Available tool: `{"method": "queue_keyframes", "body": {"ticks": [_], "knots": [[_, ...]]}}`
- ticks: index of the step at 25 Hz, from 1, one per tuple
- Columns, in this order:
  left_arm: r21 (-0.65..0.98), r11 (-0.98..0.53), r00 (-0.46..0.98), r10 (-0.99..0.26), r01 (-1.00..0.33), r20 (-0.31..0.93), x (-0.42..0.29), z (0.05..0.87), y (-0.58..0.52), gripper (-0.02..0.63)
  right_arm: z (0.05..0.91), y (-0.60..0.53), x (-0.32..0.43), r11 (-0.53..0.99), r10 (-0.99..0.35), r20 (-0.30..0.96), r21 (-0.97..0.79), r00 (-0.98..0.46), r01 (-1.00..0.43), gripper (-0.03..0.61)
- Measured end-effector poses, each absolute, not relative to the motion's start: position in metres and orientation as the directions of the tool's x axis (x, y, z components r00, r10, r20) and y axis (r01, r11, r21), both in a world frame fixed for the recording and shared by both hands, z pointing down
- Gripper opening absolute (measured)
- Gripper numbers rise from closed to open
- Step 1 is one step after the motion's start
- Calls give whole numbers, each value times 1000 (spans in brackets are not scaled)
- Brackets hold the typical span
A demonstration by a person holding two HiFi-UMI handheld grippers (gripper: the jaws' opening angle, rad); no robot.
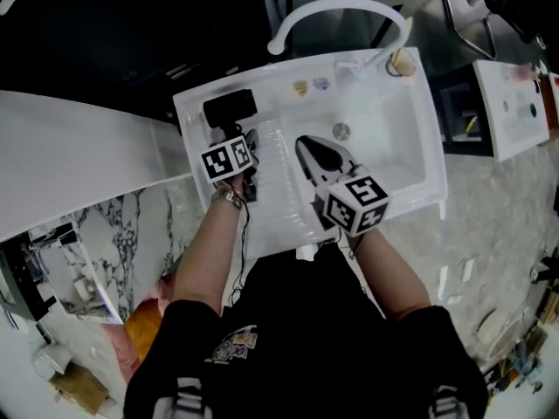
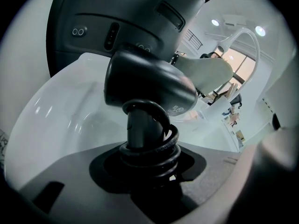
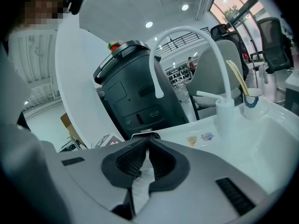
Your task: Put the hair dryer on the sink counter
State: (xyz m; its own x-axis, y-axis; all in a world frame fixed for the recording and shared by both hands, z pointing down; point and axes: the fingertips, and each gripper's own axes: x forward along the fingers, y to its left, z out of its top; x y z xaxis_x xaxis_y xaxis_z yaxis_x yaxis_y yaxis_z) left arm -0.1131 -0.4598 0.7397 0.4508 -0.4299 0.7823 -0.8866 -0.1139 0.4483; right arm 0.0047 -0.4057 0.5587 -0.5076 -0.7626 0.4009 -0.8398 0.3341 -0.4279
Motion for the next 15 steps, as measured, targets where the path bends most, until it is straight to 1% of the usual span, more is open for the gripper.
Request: {"method": "queue_keyframes", "body": {"ticks": [12,15], "knots": [[415,-103,415,-444,-904,794,-115,740,-460,224,556,-400,8,337,-757,400,-437,-516,-834,26],[396,-91,390,-471,-914,791,-118,734,-459,232,553,-395,10,344,-757,396,-435,-520,-832,28]]}}
